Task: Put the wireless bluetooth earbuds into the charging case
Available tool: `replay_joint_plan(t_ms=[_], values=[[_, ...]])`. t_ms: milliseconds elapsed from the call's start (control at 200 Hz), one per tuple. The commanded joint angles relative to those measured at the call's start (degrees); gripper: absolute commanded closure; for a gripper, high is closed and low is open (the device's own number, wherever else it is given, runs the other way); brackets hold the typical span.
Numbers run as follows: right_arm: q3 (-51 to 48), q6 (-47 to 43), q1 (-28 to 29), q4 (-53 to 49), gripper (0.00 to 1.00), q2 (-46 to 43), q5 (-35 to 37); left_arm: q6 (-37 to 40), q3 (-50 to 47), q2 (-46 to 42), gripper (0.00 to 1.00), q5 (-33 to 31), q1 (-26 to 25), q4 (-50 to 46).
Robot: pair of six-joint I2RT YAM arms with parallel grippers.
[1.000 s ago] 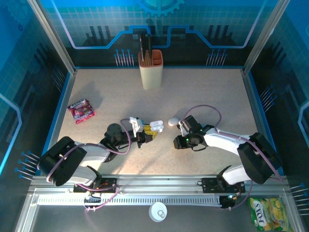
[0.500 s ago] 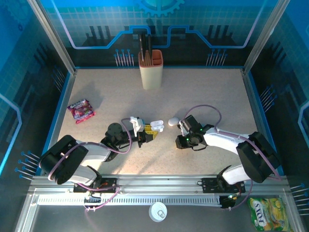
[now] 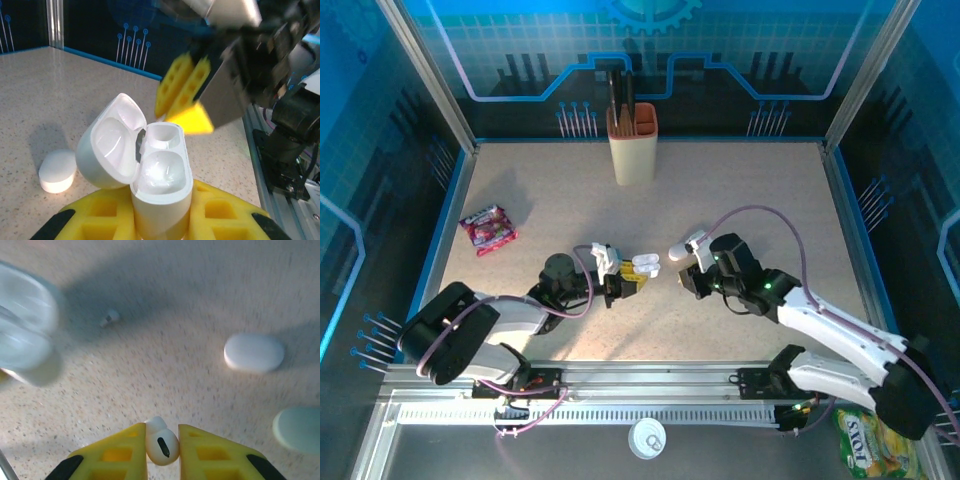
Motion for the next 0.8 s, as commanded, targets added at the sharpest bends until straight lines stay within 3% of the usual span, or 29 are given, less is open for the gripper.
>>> replay_joint_plan(t_ms=[0, 175, 415, 795], values=[[3.62, -11.26, 2.88, -0.52, 0.80, -3.52, 1.17, 2.75, 2.44, -3.39, 0.84, 4.44, 0.33, -7.42], [7.99, -21.54, 5.92, -3.76, 0.82, -4.54, 1.16, 2.49, 4.26, -5.69, 0.83, 10.49, 0.32, -13.93], [11.57, -30.95, 12.15, -3.50, 0.82, -1.74, 4.39, 3.05, 4.59, -8.37, 0.81, 12.51, 0.31, -17.91], [11.47, -35.30, 14.53, -0.88, 0.82, 2.16, 6.88, 2.82, 4.58, -10.73, 0.85, 13.15, 0.33, -18.25]])
